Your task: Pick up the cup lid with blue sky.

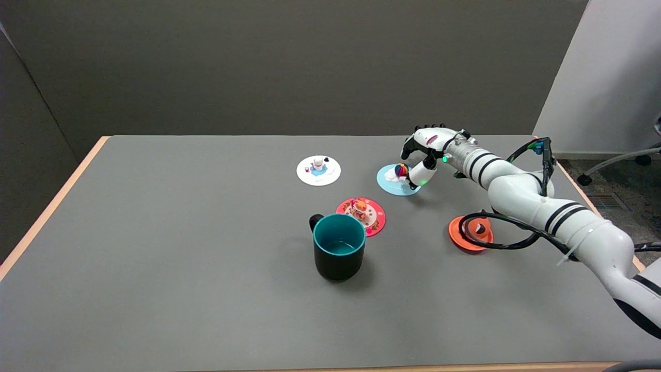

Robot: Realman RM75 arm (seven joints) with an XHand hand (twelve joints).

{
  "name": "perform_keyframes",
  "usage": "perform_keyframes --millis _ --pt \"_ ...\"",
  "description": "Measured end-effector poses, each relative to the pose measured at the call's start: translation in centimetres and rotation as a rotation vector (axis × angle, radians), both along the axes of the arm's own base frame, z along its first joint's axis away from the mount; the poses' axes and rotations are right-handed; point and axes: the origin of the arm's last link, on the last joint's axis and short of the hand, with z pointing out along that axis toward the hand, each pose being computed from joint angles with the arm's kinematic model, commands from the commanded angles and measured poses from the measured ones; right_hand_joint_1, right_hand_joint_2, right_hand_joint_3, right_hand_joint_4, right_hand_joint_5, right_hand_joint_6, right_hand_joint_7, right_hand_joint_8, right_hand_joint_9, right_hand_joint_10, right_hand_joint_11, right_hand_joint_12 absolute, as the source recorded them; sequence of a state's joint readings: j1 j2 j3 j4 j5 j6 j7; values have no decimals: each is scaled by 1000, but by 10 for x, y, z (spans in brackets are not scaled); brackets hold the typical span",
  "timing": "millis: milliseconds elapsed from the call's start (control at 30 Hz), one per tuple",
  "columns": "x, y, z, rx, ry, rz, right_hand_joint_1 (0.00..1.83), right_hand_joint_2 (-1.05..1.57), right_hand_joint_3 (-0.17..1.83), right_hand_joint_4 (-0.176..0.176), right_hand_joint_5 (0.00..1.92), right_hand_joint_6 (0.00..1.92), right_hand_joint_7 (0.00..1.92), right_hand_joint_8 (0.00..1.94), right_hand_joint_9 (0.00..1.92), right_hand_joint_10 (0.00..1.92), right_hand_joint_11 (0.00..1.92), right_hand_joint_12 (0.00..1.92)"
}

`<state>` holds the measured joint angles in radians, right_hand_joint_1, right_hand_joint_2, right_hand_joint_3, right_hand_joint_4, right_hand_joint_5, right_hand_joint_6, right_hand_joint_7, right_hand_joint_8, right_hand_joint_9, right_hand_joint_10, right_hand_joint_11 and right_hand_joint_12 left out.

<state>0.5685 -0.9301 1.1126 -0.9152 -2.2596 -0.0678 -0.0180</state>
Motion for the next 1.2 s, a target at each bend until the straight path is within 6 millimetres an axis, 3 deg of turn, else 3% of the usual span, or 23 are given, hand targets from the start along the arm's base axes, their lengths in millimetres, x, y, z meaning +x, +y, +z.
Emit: perform_keyframes --millis 200,300,500,833,867,900,1000,1200 --pt "-2 0 -2 2 0 -2 877 581 777 -54 698 474 464 523 500 161 364 198" --pt "-2 0 -2 2 0 -1 888 619 770 -71 719 461 424 666 501 172 368 194" --pt "-4 0 -3 3 0 0 898 661 762 -78 760 452 396 753 490 202 376 190" --pt "-7 2 -3 2 1 -4 883 756 671 -30 777 531 354 829 472 261 374 214" --pt "-7 2 -3 2 2 -4 891 802 619 -17 775 623 338 857 470 278 374 216" --pt "-8 2 -3 2 2 -4 985 1119 205 52 783 1296 315 912 453 346 370 225" --pt "-8 3 -2 0 1 -4 960 1129 211 80 761 1328 253 988 416 498 377 235" --pt "-9 4 -2 -2 -1 -3 953 1133 215 88 750 1351 206 1079 383 662 389 249"
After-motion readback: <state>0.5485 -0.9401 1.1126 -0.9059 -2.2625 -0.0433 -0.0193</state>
